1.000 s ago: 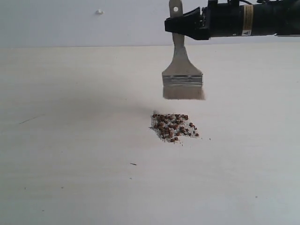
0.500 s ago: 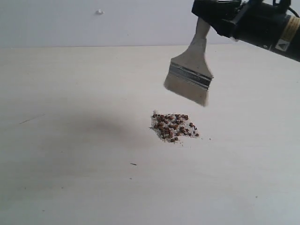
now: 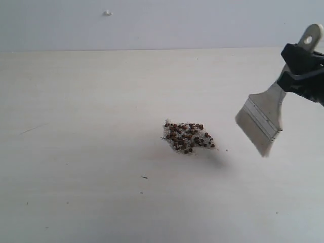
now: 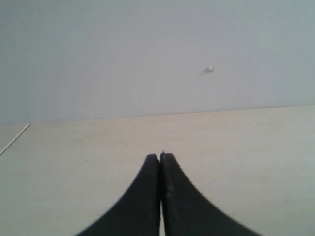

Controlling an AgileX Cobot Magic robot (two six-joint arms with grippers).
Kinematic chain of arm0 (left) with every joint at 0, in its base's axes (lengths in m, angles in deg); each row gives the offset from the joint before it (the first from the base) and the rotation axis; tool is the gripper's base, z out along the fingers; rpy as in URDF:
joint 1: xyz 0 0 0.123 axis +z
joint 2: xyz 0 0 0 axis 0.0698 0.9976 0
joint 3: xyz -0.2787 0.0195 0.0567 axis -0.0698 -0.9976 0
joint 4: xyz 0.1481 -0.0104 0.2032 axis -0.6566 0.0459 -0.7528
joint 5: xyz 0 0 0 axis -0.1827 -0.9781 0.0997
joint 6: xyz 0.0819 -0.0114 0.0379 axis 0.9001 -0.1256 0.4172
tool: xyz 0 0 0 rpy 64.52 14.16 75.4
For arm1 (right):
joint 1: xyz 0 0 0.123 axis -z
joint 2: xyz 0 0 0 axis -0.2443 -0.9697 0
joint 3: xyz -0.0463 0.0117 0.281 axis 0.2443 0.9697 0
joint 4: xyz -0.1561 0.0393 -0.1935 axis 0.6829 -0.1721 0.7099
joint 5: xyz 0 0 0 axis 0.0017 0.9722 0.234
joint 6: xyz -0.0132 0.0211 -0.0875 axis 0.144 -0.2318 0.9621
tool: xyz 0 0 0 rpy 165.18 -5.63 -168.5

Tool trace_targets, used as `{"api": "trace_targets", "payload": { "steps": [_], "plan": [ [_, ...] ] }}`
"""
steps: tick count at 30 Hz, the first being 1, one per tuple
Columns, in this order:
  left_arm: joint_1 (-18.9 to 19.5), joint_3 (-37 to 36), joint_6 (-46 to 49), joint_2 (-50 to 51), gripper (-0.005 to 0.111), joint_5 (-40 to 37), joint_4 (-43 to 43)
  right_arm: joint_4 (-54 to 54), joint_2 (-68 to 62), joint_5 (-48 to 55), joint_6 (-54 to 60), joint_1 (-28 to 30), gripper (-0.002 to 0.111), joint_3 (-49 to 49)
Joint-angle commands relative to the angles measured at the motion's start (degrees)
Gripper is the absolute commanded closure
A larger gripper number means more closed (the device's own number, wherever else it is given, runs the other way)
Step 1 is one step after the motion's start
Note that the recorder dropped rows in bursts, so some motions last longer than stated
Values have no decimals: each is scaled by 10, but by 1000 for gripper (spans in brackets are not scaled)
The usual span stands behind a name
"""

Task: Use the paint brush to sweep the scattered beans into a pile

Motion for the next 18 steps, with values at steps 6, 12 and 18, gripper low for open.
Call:
{"api": "trace_targets", "payload": {
  "steps": [6, 12, 18],
  "plan": [
    [1, -1, 0, -2, 107, -1, 2, -102, 78, -4, 99, 3, 108, 15],
    [1, -1, 0, -2, 107, -1, 2, -196, 133, 187, 188, 3, 108, -28],
    [1, -1, 0, -2, 107, -1, 2, -227, 132, 189, 196, -22, 108, -27]
  ]
}}
